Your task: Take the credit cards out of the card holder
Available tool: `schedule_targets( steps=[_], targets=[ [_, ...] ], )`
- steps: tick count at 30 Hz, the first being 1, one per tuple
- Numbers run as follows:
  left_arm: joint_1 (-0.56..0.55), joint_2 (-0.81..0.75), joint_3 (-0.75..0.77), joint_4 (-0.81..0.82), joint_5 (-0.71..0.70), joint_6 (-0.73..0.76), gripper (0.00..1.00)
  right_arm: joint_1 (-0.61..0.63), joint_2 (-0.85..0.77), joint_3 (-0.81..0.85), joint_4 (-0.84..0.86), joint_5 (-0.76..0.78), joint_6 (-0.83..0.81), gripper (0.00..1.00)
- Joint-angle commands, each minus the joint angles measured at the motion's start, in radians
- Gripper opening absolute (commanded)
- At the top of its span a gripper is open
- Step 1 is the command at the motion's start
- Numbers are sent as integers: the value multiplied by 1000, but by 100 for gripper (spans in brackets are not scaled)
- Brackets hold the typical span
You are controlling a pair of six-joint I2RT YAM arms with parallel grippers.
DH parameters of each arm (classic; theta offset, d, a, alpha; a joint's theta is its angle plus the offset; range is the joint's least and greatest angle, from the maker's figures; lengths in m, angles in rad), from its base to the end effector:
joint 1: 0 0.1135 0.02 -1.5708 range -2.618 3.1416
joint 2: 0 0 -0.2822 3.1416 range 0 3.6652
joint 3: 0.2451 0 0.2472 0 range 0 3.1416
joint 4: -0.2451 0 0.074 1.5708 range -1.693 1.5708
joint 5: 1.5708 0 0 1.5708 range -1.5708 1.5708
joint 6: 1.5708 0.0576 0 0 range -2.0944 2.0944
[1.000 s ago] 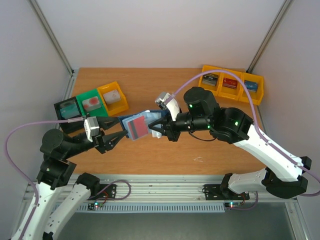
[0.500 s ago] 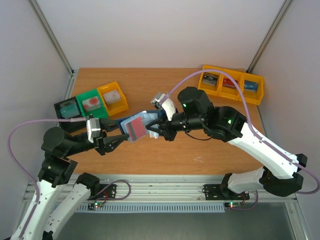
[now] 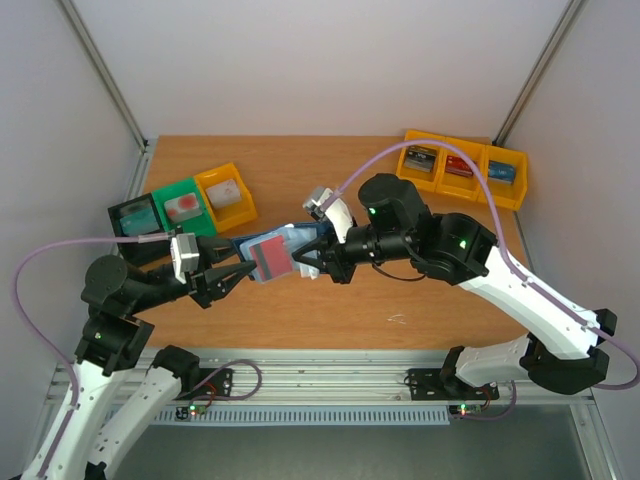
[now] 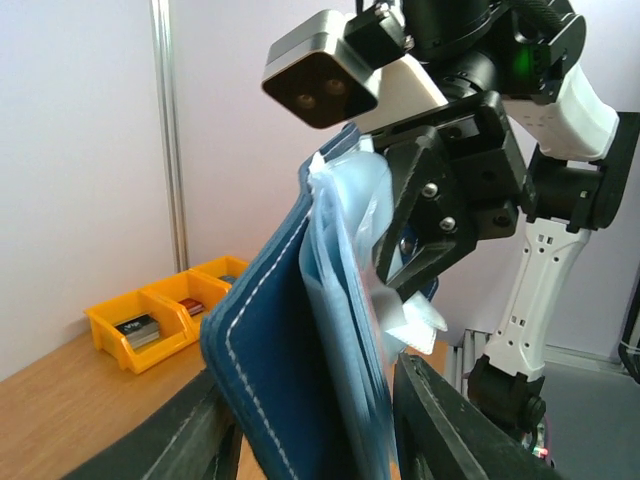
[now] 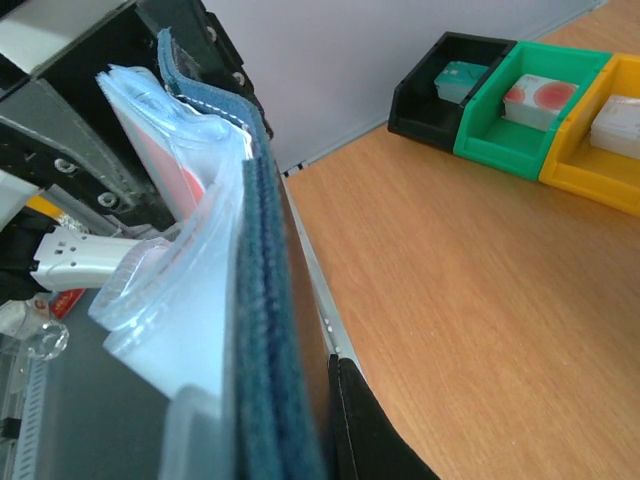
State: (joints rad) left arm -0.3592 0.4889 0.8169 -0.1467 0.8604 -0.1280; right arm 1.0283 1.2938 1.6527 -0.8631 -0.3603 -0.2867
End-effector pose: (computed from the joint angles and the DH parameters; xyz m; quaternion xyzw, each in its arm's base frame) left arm 0.0673 -0.0719 0.4002 0.3854 0.5410 -0.4275 0.6132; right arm 0.1160 0.2317 0.4635 -0.5899 0.6149 0.3250 0.4102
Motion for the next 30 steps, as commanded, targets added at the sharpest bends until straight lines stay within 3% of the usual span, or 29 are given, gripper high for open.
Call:
schedule_targets(
  steps=[1, 17, 30],
  targets=[
    [5, -17, 18, -7, -35, 29, 42, -2, -37, 19, 11, -6, -16, 1],
    [6, -28, 31, -35, -36, 32, 45, -2, -56, 9, 3, 12, -21, 1],
    [5, 35, 62, 26, 69, -12, 44, -2, -14, 18, 38, -19, 13, 1]
  ],
)
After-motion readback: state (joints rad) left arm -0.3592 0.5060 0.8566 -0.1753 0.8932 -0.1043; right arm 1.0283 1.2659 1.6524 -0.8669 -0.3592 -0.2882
